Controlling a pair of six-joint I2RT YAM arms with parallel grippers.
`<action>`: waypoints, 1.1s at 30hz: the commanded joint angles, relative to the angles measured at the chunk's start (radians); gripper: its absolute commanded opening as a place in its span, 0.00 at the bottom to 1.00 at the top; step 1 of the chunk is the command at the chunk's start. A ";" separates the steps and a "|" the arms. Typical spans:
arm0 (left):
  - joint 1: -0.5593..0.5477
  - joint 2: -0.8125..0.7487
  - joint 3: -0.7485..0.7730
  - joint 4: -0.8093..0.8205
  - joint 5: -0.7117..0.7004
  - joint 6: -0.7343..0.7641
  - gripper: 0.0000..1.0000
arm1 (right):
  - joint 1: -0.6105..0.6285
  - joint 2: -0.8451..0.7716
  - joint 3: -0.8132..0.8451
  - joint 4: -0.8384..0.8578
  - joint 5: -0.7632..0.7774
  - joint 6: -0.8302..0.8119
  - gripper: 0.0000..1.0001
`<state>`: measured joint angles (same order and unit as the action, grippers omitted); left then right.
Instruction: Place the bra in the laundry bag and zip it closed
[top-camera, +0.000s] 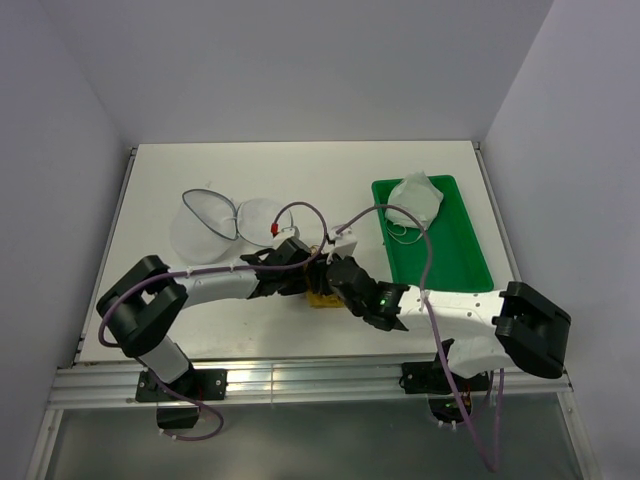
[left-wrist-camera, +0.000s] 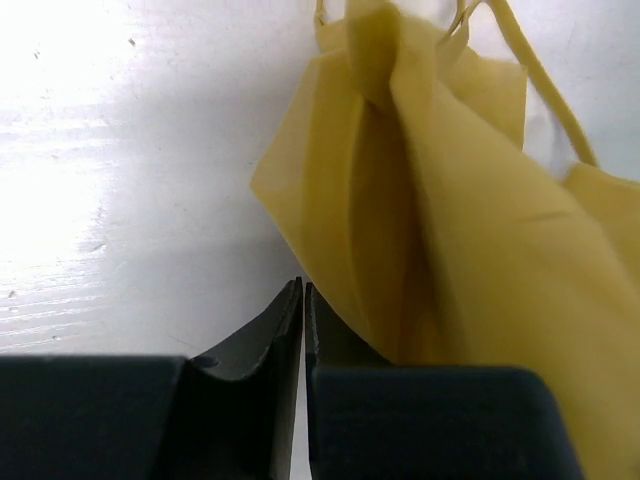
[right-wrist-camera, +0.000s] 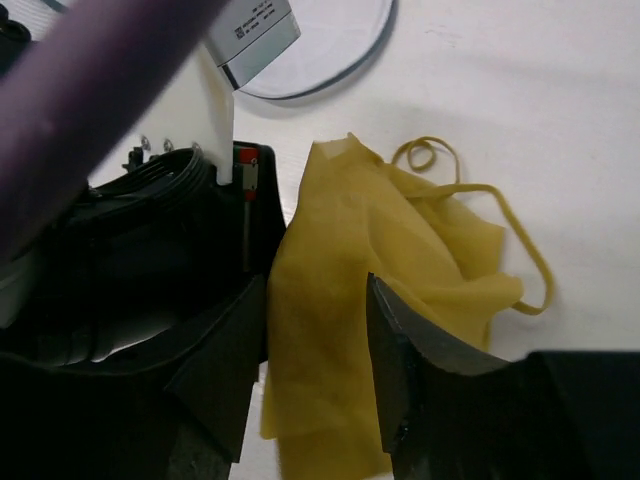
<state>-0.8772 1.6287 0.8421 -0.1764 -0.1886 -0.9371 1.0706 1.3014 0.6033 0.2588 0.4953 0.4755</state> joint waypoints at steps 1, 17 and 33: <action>0.007 -0.055 0.012 0.020 -0.012 0.021 0.12 | 0.022 0.006 0.073 -0.012 0.019 0.063 0.53; 0.037 -0.292 0.015 -0.321 -0.253 0.038 0.32 | -0.037 -0.056 0.165 -0.303 0.022 0.221 0.60; -0.045 -0.129 0.104 -0.129 0.015 0.175 0.27 | -0.435 -0.163 -0.157 0.055 -0.650 0.141 0.87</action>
<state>-0.9199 1.4593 0.9203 -0.3748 -0.2386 -0.7937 0.6559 1.1088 0.4629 0.1539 0.0162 0.6350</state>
